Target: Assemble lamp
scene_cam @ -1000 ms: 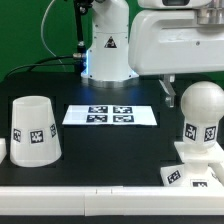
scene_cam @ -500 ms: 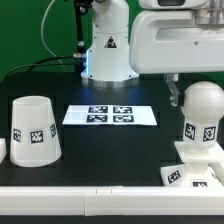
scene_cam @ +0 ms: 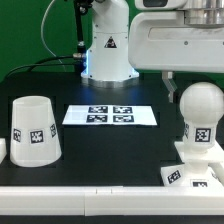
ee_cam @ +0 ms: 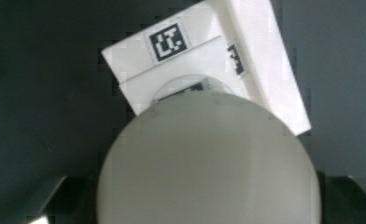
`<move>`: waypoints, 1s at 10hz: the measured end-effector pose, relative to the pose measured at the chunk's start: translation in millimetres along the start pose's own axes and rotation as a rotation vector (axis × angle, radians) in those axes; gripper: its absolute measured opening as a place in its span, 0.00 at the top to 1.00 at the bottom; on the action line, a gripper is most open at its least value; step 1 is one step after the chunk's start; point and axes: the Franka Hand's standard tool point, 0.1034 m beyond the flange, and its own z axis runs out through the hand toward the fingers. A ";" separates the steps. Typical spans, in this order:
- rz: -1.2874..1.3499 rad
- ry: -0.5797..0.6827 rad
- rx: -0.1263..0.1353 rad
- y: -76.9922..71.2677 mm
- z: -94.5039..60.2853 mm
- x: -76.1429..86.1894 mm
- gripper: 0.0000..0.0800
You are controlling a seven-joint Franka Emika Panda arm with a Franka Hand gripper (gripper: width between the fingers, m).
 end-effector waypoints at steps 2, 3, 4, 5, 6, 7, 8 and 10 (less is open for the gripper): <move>0.298 -0.025 0.023 0.4 -0.7 -0.7 0.29; 0.374 -0.030 0.018 -2.0 -1.2 -3.7 0.29; 0.409 -0.035 0.021 -1.8 -1.0 -3.8 0.29; 0.474 -0.043 0.025 -2.3 -0.9 -4.4 0.29; 0.527 -0.049 0.028 -2.9 -0.8 -5.0 0.29; 0.618 -0.060 0.034 -3.6 -0.9 -5.4 0.29; 0.747 -0.076 0.042 -4.7 -1.1 -5.6 0.29; 1.064 -0.089 0.083 -13.8 0.1 -8.1 0.29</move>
Offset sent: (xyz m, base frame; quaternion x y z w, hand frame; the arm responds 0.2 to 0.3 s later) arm 0.0000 0.0000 0.0000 0.0000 0.0000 0.1938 0.9810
